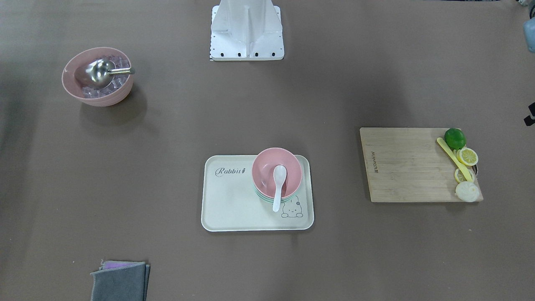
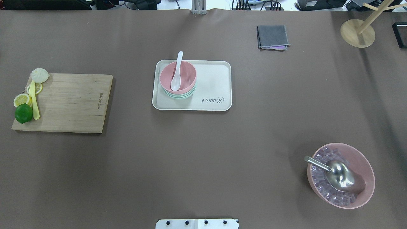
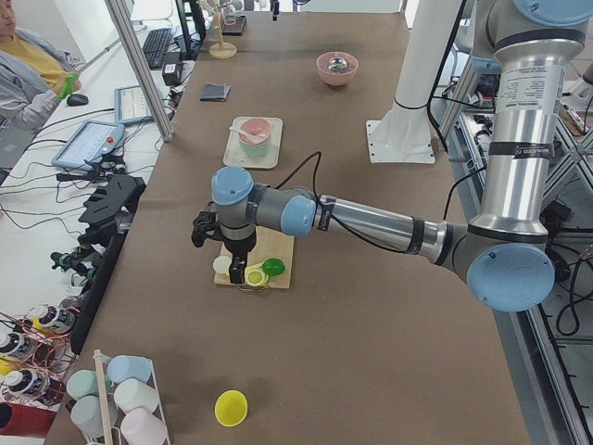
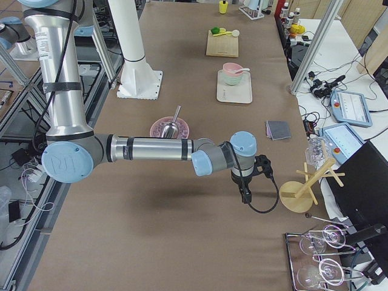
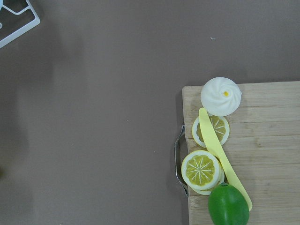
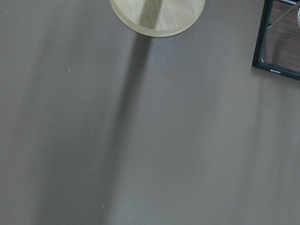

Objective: Stack pink bowl on green and place spoon

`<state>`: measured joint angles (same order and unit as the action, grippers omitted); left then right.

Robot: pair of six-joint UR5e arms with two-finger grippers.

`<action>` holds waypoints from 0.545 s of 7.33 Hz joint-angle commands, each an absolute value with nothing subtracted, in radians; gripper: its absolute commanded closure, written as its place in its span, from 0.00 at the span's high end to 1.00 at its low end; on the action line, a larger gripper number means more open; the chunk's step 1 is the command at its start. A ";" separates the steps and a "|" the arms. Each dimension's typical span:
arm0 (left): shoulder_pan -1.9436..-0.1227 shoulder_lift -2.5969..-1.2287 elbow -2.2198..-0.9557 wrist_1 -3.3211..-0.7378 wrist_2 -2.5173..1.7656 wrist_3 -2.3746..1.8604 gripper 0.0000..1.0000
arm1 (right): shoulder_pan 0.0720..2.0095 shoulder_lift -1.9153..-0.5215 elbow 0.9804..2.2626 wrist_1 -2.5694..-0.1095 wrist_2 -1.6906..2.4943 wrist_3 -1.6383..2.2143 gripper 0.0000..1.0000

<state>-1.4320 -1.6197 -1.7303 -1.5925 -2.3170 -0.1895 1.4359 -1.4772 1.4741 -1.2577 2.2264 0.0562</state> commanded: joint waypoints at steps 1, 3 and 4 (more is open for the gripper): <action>-1.433 -1.608 -1.729 -1.588 -2.325 -0.190 0.98 | 1.434 -1.480 1.477 -1.259 2.233 0.051 1.00; -1.433 -1.608 -1.726 -1.574 -2.324 -0.190 0.98 | 1.430 -1.482 1.473 -1.261 2.255 0.043 1.00; -1.433 -1.608 -1.726 -1.575 -2.324 -0.190 0.98 | 1.430 -1.485 1.470 -1.261 2.272 0.043 1.00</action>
